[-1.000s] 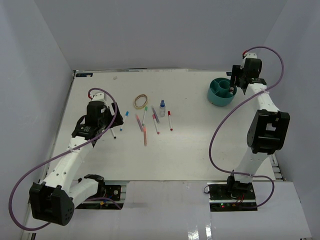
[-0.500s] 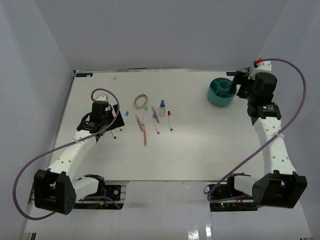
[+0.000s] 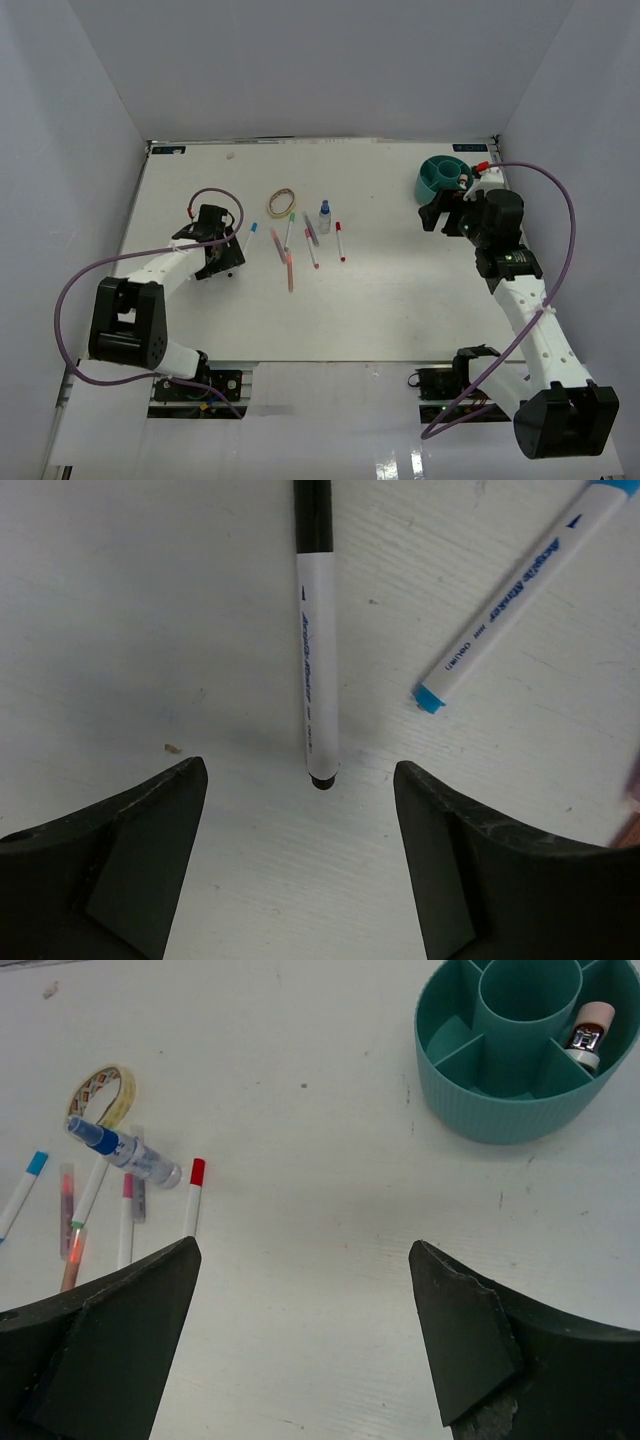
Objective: Sort the stationery into containers
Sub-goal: Pick up the pen from the center of the board.
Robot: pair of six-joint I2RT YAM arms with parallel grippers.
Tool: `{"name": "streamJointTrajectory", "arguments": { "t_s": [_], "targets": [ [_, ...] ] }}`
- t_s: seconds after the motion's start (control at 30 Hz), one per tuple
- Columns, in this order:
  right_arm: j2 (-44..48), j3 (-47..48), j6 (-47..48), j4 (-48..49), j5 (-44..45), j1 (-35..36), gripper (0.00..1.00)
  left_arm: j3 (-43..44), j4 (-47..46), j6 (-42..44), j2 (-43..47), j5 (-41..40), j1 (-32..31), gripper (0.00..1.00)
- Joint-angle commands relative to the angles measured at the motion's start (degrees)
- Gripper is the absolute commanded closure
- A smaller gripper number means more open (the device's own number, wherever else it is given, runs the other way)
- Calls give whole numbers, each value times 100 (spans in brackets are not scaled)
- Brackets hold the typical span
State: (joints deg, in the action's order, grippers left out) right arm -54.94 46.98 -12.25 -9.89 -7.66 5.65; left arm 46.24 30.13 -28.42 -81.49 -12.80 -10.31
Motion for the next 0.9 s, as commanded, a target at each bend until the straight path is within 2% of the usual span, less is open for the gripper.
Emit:
{"name": "streamJointTrajectory", "arguments": {
  "t_s": [0.0,0.27,0.37,0.53,0.57,0.67,0.77,0.87],
  "targets": [
    [150,48,-67,409,-131,146,9,227,-51,-76,-217,-144,116,16],
    [229,66,21,304,72,182,8,403,-60,4,-903,-241,169,35],
    [212,101,65,269,72,191,8,421,-77,21,-982,-162,204,44],
    [185,171,188,189,-60,200,8,439,-130,109,-1027,58,283,74],
    [203,180,205,189,-104,208,9,439,-121,126,-1009,84,283,84],
    [238,171,241,180,-244,235,10,456,-121,162,-842,224,292,96],
    [238,223,285,180,-585,331,11,421,-139,188,-379,400,283,97],
    [168,302,285,180,-1094,516,11,263,-410,398,219,663,275,92]
  ]
}}
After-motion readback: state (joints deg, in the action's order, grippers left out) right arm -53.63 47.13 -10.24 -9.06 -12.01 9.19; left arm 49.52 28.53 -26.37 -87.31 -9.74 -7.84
